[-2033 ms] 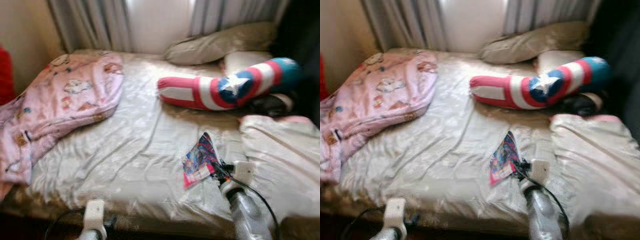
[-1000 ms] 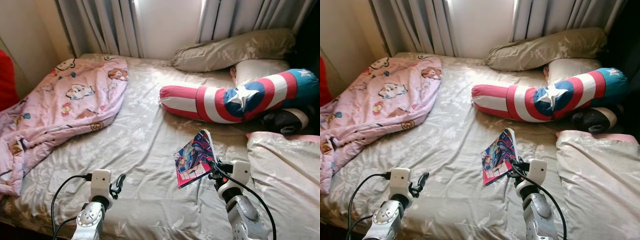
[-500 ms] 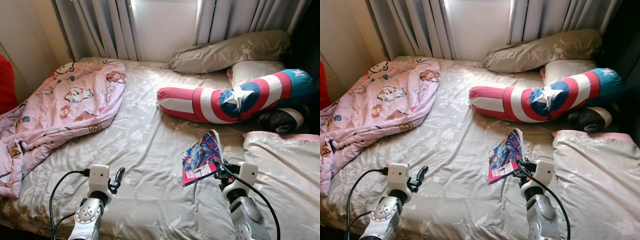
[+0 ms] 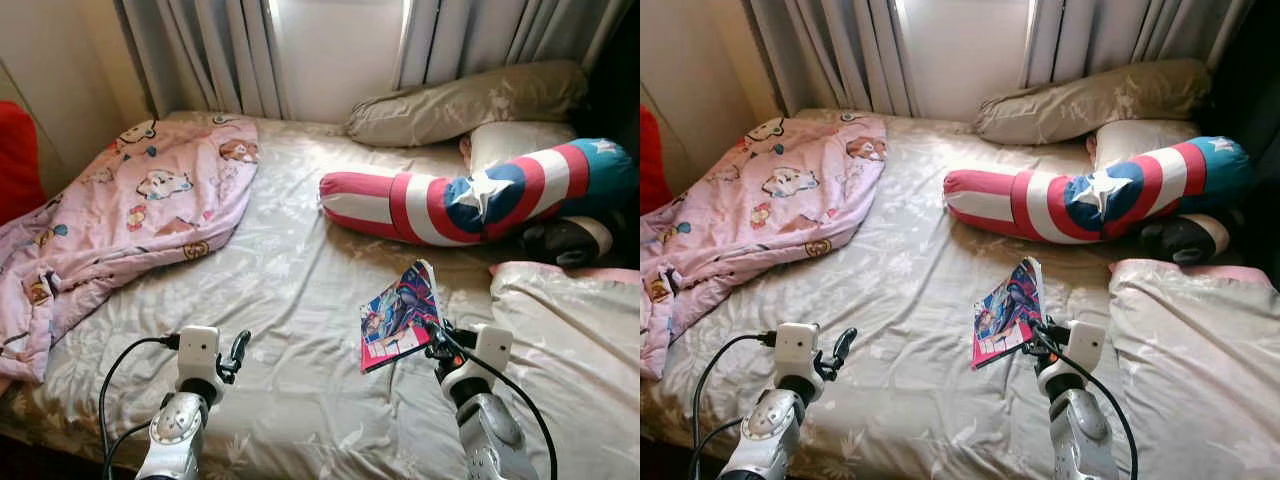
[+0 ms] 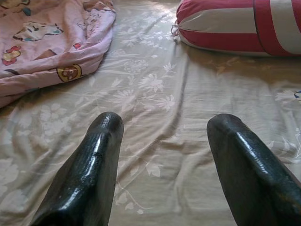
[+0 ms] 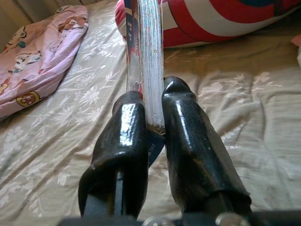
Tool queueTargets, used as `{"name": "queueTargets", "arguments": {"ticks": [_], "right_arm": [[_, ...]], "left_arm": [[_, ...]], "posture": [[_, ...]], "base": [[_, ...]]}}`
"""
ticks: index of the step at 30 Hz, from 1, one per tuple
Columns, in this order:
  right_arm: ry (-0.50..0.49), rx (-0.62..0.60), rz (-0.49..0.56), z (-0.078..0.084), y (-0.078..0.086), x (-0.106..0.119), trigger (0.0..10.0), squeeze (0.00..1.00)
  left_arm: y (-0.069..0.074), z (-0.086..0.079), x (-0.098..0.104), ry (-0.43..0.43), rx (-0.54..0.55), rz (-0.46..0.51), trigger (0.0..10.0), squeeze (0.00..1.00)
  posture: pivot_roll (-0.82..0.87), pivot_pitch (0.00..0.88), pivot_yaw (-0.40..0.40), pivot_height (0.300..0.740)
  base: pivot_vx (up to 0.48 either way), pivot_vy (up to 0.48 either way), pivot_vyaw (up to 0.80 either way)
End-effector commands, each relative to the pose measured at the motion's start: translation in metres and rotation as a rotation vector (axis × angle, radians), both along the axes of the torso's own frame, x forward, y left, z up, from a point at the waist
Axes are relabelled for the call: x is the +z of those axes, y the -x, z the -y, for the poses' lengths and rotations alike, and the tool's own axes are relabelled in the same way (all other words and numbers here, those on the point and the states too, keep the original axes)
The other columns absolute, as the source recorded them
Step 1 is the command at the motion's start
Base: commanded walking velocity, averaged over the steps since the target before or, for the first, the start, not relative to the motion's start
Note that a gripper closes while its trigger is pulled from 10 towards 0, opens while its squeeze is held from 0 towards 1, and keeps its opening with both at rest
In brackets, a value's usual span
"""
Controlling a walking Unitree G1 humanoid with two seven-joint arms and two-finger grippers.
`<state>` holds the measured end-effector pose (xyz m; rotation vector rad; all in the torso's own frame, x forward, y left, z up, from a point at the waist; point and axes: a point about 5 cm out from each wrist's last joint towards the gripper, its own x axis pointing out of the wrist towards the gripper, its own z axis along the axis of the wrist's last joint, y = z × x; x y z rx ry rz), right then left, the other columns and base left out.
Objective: Clean up the room
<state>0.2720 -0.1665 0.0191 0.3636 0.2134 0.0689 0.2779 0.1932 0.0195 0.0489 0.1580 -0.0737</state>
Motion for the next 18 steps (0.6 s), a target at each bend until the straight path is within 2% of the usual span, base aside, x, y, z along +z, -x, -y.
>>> {"name": "queueTargets", "arguments": {"ticks": [1, 3, 18], "right_arm": [[0.004, 0.025, 0.042, -0.0041, -0.0051, 0.0089, 10.0, 0.00], [0.005, 0.019, 0.052, -0.0043, -0.0049, 0.0095, 10.0, 0.00], [0.016, 0.017, 0.047, -0.0030, -0.0053, 0.0096, 10.0, 0.00]], "left_arm": [[0.0008, -0.0030, -0.0003, 0.005, 0.010, -0.008, 10.0, 0.00], [0.0002, -0.0032, 0.0004, 0.006, 0.011, -0.006, 10.0, 0.00], [-0.0013, -0.0014, 0.0017, 0.008, 0.009, -0.004, 10.0, 0.00]], "posture": [[0.03, 0.000, 0.000, 0.672], [0.03, 0.000, 0.001, 0.658], [0.04, 0.000, 0.001, 0.658]], "base": [[0.000, 0.000, 0.00], [0.000, 0.000, 0.00], [0.000, 0.000, 0.00]]}}
